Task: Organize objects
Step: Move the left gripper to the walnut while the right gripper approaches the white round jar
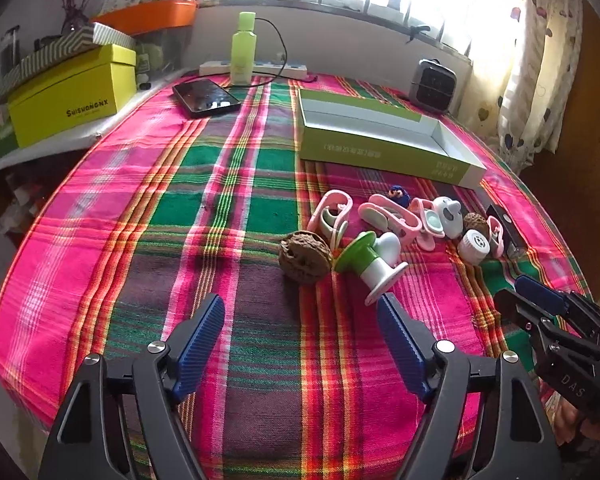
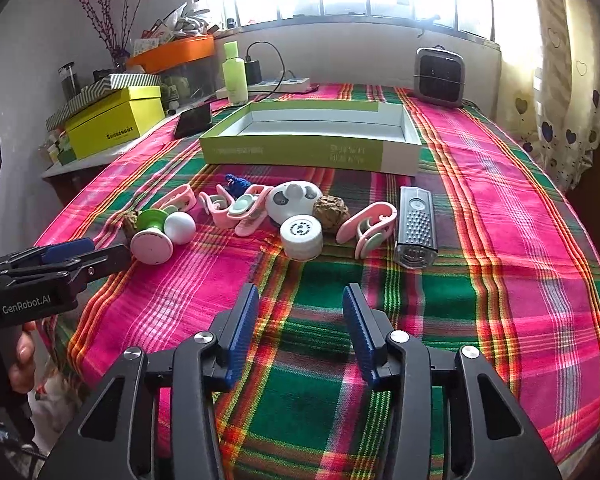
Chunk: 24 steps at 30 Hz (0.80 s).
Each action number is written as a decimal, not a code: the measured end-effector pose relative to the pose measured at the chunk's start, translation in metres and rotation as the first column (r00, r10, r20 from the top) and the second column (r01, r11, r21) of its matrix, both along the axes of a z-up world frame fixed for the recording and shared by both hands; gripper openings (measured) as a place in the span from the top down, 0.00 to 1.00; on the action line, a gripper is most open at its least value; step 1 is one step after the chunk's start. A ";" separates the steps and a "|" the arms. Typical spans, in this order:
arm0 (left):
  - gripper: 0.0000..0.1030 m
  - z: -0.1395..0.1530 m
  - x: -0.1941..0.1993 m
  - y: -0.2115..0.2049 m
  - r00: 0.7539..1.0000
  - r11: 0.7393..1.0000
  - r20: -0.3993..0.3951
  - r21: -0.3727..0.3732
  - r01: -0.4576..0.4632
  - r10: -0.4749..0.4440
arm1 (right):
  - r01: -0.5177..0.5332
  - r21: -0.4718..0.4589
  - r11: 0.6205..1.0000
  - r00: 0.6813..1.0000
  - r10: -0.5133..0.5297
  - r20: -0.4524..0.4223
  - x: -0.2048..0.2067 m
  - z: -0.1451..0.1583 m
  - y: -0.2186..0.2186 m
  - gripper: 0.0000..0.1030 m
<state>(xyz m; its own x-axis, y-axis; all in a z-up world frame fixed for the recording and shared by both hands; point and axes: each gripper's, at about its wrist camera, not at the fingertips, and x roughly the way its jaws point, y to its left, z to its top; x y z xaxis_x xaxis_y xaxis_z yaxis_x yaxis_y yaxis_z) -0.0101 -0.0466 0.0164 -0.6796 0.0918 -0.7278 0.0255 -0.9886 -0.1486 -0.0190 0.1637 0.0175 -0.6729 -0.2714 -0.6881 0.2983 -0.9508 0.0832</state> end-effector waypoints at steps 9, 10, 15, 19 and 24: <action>0.33 -0.003 -0.015 -0.009 1.000 1.000 0.014 -0.009 -0.023 0.024 | -0.037 -0.006 0.999 0.999 0.037 0.012 -0.010 0.000 -0.010 0.62; 0.33 -0.003 -0.017 -0.010 1.000 1.000 0.010 -0.011 -0.023 0.023 | -0.036 -0.003 0.999 0.999 0.036 0.012 -0.013 0.000 -0.012 0.62; 0.33 -0.005 -0.027 -0.012 1.000 1.000 0.013 -0.008 -0.018 0.018 | -0.037 0.001 0.999 0.999 0.037 0.015 -0.025 0.003 -0.015 0.64; 0.33 -0.006 -0.033 -0.013 1.000 1.000 0.021 -0.006 -0.011 0.011 | -0.016 -0.007 1.000 0.999 0.016 0.038 -0.035 -0.001 -0.013 0.64; 0.33 -0.007 -0.038 -0.012 1.000 1.000 0.020 -0.025 -0.004 0.005 | -0.018 0.000 1.000 0.999 0.018 0.049 -0.044 -0.002 -0.014 0.64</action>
